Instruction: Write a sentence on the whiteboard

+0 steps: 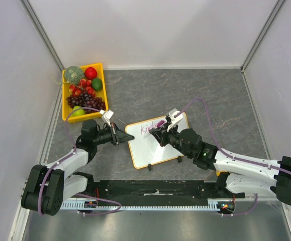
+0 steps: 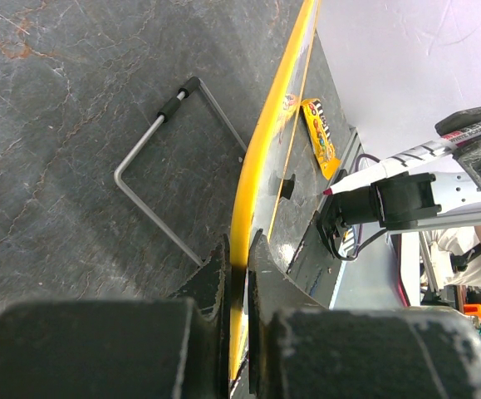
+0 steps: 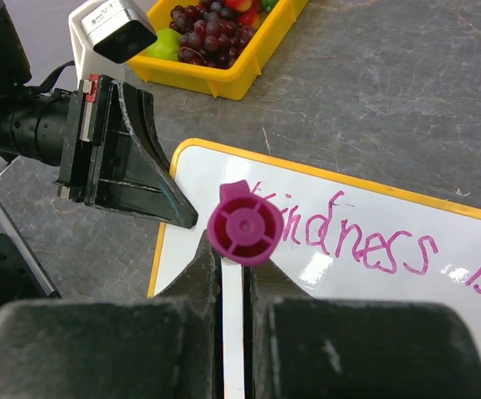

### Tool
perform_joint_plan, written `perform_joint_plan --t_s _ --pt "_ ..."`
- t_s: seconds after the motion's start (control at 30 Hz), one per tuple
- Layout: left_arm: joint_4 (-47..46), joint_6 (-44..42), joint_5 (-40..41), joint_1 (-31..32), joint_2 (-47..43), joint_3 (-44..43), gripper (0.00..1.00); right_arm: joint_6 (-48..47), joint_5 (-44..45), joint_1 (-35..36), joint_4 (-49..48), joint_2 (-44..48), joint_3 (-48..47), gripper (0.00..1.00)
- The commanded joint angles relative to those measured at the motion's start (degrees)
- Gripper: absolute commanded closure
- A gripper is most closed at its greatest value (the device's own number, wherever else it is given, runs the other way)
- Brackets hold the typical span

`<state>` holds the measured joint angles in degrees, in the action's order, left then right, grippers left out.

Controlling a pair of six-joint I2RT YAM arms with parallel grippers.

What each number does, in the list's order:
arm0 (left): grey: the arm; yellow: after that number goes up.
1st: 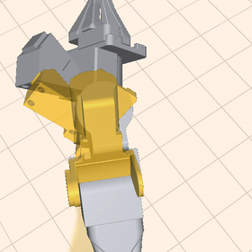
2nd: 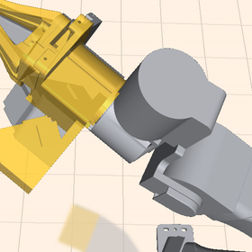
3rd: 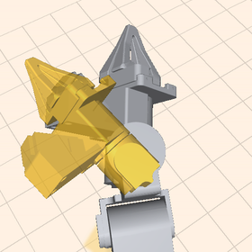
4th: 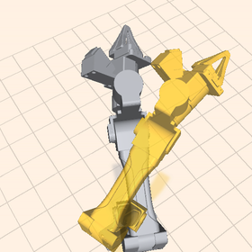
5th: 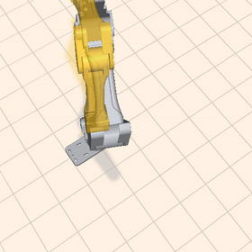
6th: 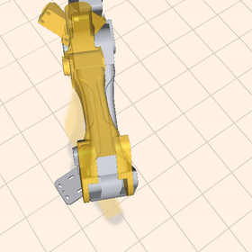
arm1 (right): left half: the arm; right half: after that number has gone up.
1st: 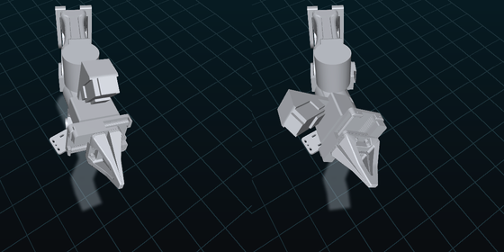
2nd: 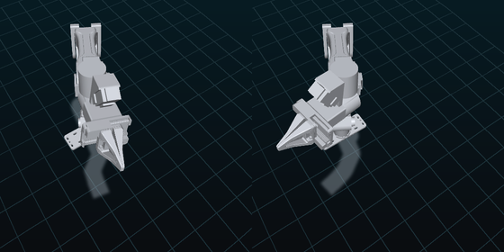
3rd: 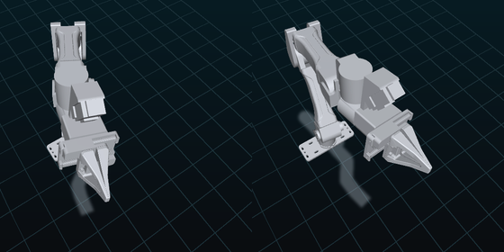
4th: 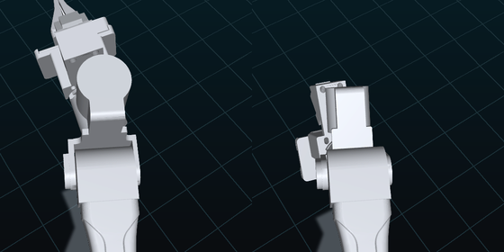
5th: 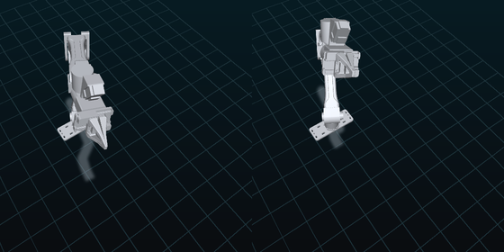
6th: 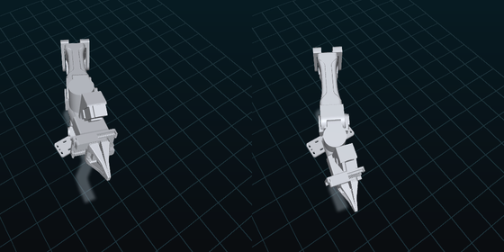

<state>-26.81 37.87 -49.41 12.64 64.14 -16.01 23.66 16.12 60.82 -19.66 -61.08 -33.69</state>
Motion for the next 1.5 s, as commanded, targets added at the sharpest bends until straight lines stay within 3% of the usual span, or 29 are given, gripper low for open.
perform_joint_plan --t_s 0.0,0.6,1.07,1.47 --pt "6.4 -4.8 5.5 0.3 1.1 0.2 0.98 1.0 -0.7 0.2 -3.6 -0.6 -0.5 1.0" --pt "6.4 -4.8 5.8 0.3 1.4 0.2 0.98 1.7 -1.4 0.2 -3.5 -1.1 1.5 1.0" --pt "6.8 -5.0 6.1 0.4 1.8 0.3 0.98 3.5 5.1 0.3 -2.1 -3.9 1.3 1.0" --pt "6.7 -5.1 6.0 0.4 2.0 0.1 0.98 3.3 5.3 0.2 -0.5 -4.0 2.4 1.0"
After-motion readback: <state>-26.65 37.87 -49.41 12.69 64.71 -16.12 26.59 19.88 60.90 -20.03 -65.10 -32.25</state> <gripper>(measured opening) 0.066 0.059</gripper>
